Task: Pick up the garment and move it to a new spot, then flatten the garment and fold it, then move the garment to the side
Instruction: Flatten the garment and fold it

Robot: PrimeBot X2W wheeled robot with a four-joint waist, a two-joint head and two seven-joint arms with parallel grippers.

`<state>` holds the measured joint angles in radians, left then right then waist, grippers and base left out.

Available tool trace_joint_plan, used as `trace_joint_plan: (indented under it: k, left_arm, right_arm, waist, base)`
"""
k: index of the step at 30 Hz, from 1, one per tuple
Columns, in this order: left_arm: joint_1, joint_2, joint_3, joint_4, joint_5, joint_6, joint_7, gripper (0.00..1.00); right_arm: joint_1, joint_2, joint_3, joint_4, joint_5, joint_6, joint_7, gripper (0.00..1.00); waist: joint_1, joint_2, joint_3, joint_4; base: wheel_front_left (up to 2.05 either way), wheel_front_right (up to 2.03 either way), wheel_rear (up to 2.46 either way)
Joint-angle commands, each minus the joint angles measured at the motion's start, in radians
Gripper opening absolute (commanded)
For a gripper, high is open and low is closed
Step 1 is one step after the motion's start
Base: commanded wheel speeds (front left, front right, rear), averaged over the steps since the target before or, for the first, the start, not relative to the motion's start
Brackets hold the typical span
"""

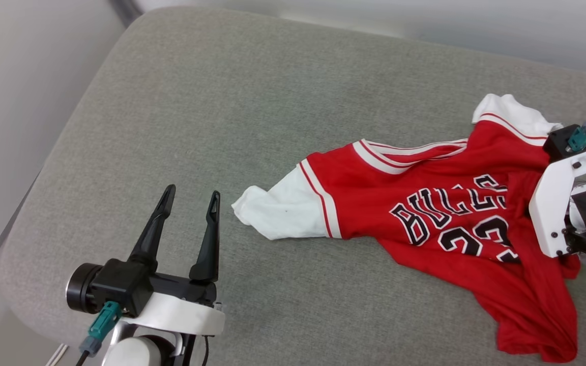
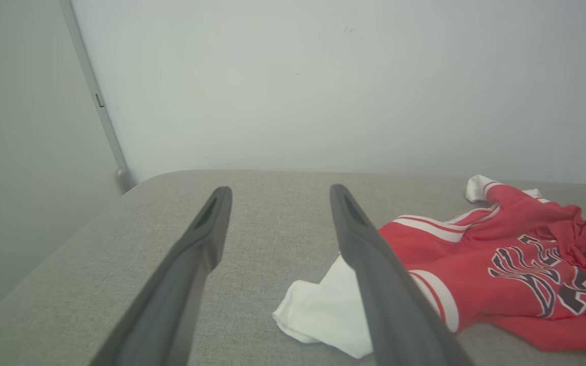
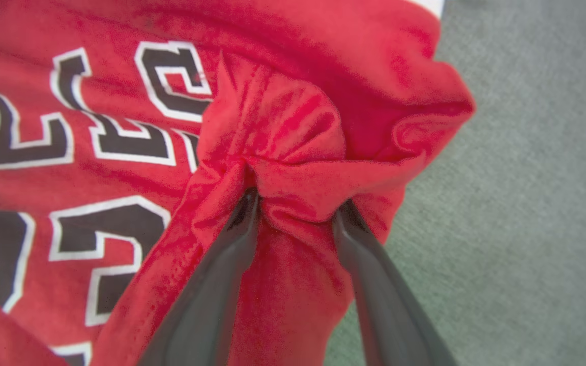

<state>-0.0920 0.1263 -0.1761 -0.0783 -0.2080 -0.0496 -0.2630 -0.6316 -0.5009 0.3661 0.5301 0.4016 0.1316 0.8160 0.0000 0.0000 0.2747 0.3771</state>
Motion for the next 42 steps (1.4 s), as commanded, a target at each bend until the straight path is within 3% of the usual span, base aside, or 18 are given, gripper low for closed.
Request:
trace_joint_plan:
  k: [1, 10, 19, 27, 32, 33, 34, 42]
  left_arm:
    - [-0.001, -0.003, 0.012, 0.006, 0.01, -0.008, -0.003, 1.0]
    - [0.041, -0.004, 0.063, 0.019, 0.029, -0.029, -0.003, 1.0]
    - [0.117, -0.002, 0.118, 0.011, 0.037, -0.037, -0.003, 1.0]
    - [0.118, -0.017, 0.126, 0.011, 0.047, -0.047, -0.002, 1.0]
    - [0.108, -0.022, 0.133, 0.019, 0.052, -0.054, -0.003, 1.0]
    - [0.106, -0.022, 0.133, 0.022, 0.053, -0.056, -0.002, 1.0]
    - [0.104, -0.02, 0.133, 0.025, 0.055, -0.057, -0.003, 1.0]
    - [0.09, -0.011, 0.133, 0.042, 0.052, -0.066, -0.002, 1.0]
  right_arm:
    - [0.061, -0.006, 0.005, 0.05, 0.011, -0.002, -0.001, 0.0]
    - [0.105, -0.013, -0.006, -0.016, 0.072, -0.002, -0.067, 0.0]
    - [0.343, 0.026, -0.17, -0.205, 0.122, -0.001, -0.103, 0.0]
    - [0.658, 0.168, -0.347, -0.464, 0.014, -0.001, -0.041, 0.0]
    - [0.75, 0.276, -0.372, -0.584, -0.054, -0.001, -0.006, 0.0]
    - [0.752, 0.284, -0.367, -0.601, -0.065, -0.001, -0.01, 0.58]
    - [0.747, 0.293, -0.368, -0.612, -0.077, -0.001, -0.016, 1.0]
    - [0.615, 0.276, -0.371, -0.685, -0.088, -0.001, -0.172, 1.0]
  waist:
    - [0.0, 0.0, -0.013, -0.019]
    - [0.0, 0.0, -0.105, -0.121]
    - [0.0, 0.0, -0.19, -0.253]
    - [0.0, 0.0, -0.179, -0.31]
    - [0.0, 0.0, -0.174, -0.326]
    - [0.0, 0.0, -0.172, -0.328]
    - [0.0, 0.0, -0.172, -0.33]
    - [0.0, 0.0, -0.181, -0.352]
  base:
    - [0.0, 0.0, 0.0]
    - [0.0, 0.0, 0.0]
    - [0.0, 0.0, 0.0]
    - [0.0, 0.0, 0.0]
    - [0.0, 0.0, 0.0]
    - [0.0, 0.0, 0.0]
    - [0.0, 0.0, 0.0]
    - [0.0, 0.0, 0.0]
